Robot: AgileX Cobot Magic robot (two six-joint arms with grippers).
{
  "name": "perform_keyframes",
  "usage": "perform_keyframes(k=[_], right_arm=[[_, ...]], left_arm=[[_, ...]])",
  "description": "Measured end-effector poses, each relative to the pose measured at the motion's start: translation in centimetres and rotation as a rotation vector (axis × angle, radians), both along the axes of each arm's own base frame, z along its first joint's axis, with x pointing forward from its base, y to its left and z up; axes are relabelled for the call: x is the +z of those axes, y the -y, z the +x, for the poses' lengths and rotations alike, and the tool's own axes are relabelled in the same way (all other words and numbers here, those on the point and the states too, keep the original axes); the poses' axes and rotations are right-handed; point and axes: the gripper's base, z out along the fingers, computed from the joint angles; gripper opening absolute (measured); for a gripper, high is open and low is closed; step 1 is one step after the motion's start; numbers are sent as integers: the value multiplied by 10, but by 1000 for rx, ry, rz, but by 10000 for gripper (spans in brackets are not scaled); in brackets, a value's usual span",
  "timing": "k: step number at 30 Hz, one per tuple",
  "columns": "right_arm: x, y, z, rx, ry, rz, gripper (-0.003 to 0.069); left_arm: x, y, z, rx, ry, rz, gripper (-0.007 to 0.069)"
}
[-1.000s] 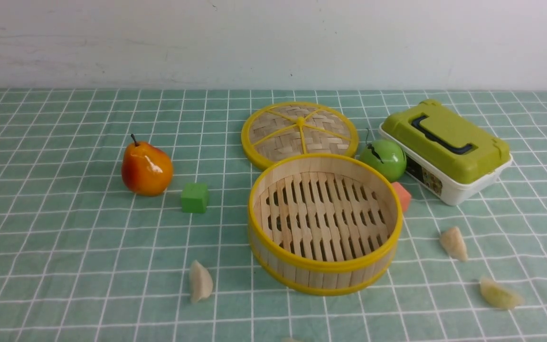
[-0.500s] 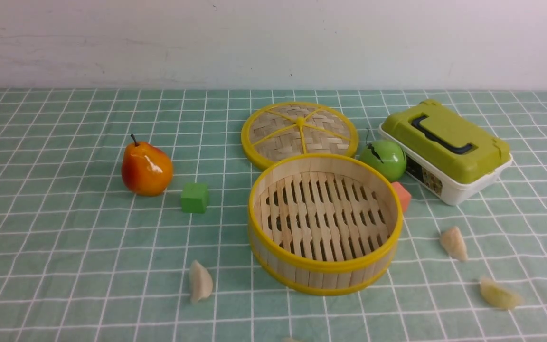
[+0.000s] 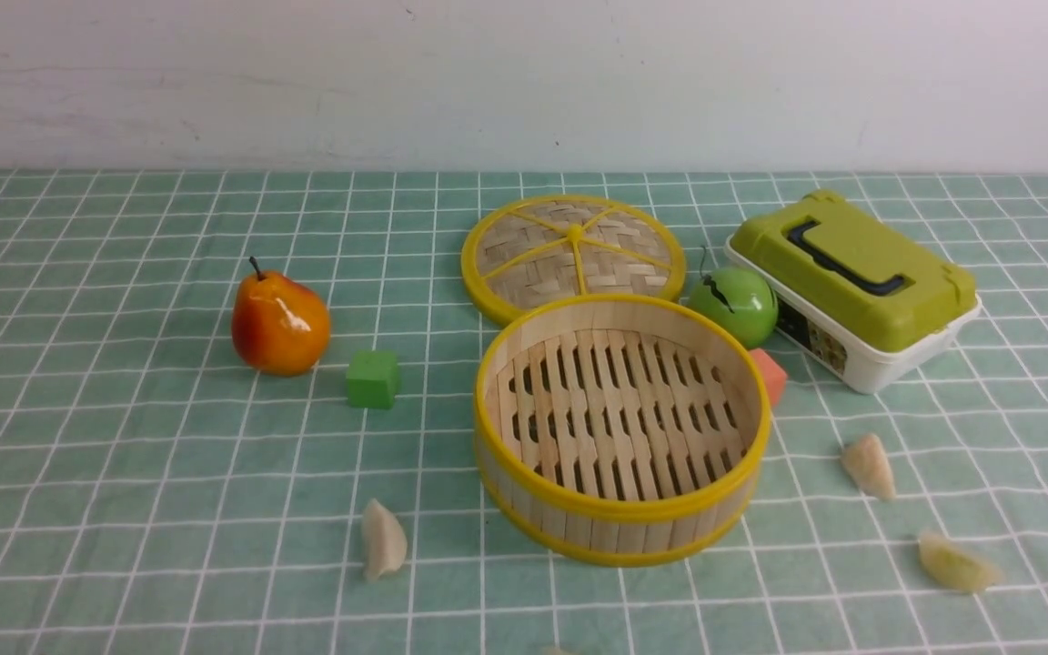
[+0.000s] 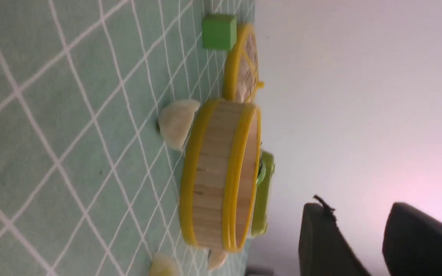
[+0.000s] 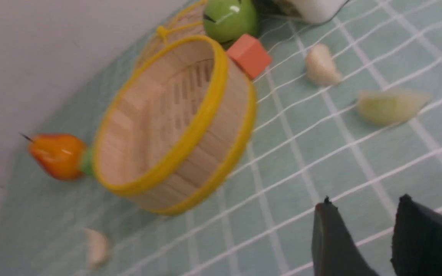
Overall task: Put the dumplings into the steamer on the table with the blue tablecloth.
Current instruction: 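Reach for and grasp a dumpling on the table with the left gripper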
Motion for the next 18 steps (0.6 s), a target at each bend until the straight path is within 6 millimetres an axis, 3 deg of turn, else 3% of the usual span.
perform_keyframes(k=[2, 3, 5, 7, 13, 16, 18], right_arm=[[2, -5, -1, -5, -39, 220, 240], [3, -7, -1, -5, -57, 336, 240], [4, -7, -1, -5, -59, 371, 240], [6, -8, -1, -7, -61, 414, 240], [8, -6, 0, -10, -3, 338, 240], [11, -7, -1, 29, 30, 233, 239], [26, -10, -4, 108, 76, 85, 204]], left_arm=[[15, 3, -3, -52, 84, 146, 238], [32, 4, -6, -74, 174, 268, 236], [44, 4, -9, -83, 217, 324, 230], [69, 6, -8, -141, 236, 486, 178], [102, 1, 21, -409, -84, 882, -14], [115, -6, 32, -492, -215, 993, -14], [128, -14, 47, -562, -328, 1099, -14]])
